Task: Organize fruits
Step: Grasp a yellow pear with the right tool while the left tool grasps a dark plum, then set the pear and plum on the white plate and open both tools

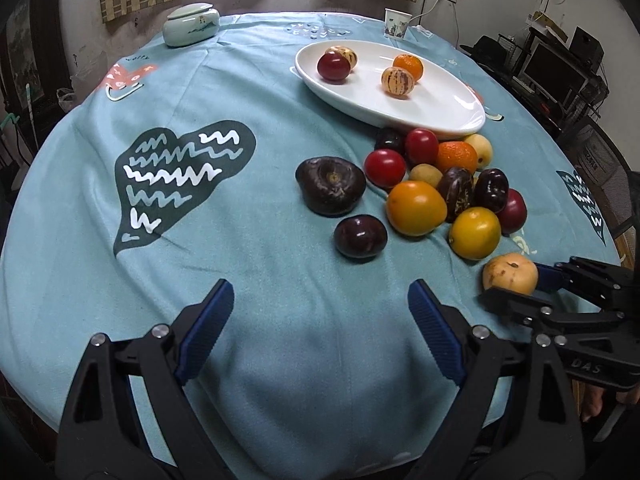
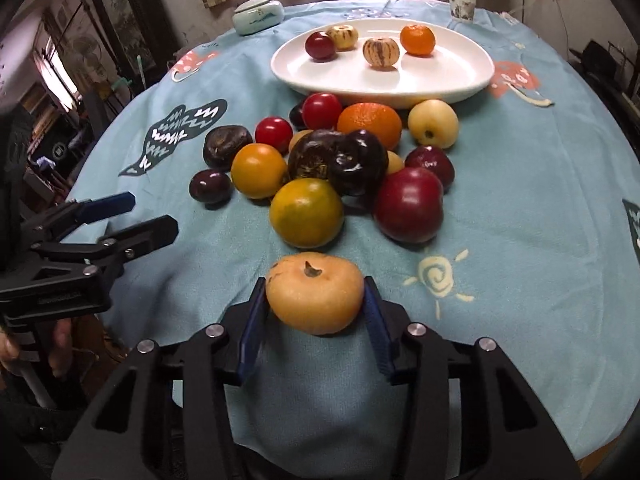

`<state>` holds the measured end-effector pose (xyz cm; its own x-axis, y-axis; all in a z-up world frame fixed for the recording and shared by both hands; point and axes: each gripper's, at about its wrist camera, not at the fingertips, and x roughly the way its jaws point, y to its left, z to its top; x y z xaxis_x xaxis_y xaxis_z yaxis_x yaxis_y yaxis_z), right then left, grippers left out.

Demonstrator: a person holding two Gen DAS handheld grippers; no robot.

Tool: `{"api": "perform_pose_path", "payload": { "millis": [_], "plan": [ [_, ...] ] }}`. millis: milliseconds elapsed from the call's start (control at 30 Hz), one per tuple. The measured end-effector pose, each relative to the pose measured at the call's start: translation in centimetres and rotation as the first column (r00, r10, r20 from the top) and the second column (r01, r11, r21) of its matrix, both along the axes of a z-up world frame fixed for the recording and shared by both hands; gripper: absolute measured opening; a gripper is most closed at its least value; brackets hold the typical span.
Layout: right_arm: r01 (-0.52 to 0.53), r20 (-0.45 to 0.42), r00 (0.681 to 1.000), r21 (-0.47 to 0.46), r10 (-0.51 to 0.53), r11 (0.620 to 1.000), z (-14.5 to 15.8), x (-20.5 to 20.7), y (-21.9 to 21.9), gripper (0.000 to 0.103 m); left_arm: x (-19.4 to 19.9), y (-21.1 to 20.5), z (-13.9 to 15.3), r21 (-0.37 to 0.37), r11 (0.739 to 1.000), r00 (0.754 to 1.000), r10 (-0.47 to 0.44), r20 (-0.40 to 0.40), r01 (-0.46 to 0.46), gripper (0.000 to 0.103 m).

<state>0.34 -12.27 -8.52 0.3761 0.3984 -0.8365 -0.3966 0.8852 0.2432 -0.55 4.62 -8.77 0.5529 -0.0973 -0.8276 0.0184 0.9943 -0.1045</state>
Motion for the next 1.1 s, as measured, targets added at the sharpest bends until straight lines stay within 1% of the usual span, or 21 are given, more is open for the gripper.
{"api": "perform_pose_path", "payload": {
  "millis": [133, 300, 333, 400, 467, 500, 533, 567, 633, 733, 933, 1100],
  "plan": [
    [0.040, 0.027, 0.999, -0.008, -0.040, 0.999, 1.0, -0.2, -1.3, 0.047, 0.8, -0.2, -0.6, -0.001, 1.000, 1.000, 0.001, -0.009, -0.001, 0.090],
    [0.080, 0.001, 0.997, 0.017, -0.080, 0.997, 1.0, 0.0, -2.9, 0.047, 2.3, -0.9, -1.5, -0.004, 1.000, 1.000, 0.001, -0.010, -0.001, 0.090],
    [0.080, -0.007, 0.997, 0.023, -0.080, 0.997, 0.8, 0.1, -3.0, 0.047, 2.7, -1.0, -1.7, -0.007, 1.000, 1.000, 0.009, -0.011, -0.009, 0.089],
    [0.076, -0.016, 0.997, 0.033, -0.075, 0.997, 0.8, 0.0, -3.0, 0.047, 3.3, -1.1, -1.8, -0.002, 1.000, 1.000, 0.019, 0.012, -0.019, 0.085],
    [0.070, -0.016, 0.997, 0.036, -0.069, 0.997, 0.8, 0.0, -3.0, 0.047, 3.7, -1.3, -1.7, 0.019, 1.000, 0.999, 0.018, 0.031, -0.019, 0.065],
    [0.068, -0.015, 0.998, 0.037, -0.068, 0.997, 0.9, 0.0, -3.0, 0.047, 3.7, -1.3, -1.6, -0.004, 1.000, 0.999, 0.005, 0.033, -0.005, 0.057],
    [0.069, -0.015, 0.998, 0.040, -0.068, 0.997, 0.9, 0.0, -3.1, 0.047, 3.7, -1.4, -1.4, -0.039, 0.999, 0.999, -0.010, 0.030, 0.011, 0.037],
    [0.070, -0.015, 0.997, 0.042, -0.069, 0.997, 1.0, 0.0, -3.1, 0.047, 3.6, -1.5, -1.1, -0.068, 0.997, 0.999, -0.023, 0.022, 0.024, 0.033],
    [0.077, -0.016, 0.997, 0.049, -0.076, 0.996, 1.1, 0.1, -3.4, 0.047, 3.3, -1.7, -0.8, -0.049, 0.998, 0.999, -0.028, 0.023, 0.029, 0.033],
    [0.085, -0.019, 0.996, 0.061, -0.084, 0.995, 1.1, 0.3, -3.7, 0.047, 2.6, -1.6, -0.4, -0.082, 0.996, 0.999, -0.036, 0.012, 0.037, 0.033],
    [0.085, -0.022, 0.996, 0.073, -0.084, 0.994, 1.1, 0.4, -3.9, 0.047, 1.3, -1.8, 1.6, -0.079, 0.996, 0.997, -0.046, 0.054, 0.050, 0.033],
    [0.086, -0.017, 0.996, 0.077, -0.085, 0.993, 1.2, 0.5, -4.0, 0.047, 1.2, -2.1, 2.8, -0.065, 0.996, 0.995, -0.063, 0.075, 0.068, 0.033]
  ]
}}
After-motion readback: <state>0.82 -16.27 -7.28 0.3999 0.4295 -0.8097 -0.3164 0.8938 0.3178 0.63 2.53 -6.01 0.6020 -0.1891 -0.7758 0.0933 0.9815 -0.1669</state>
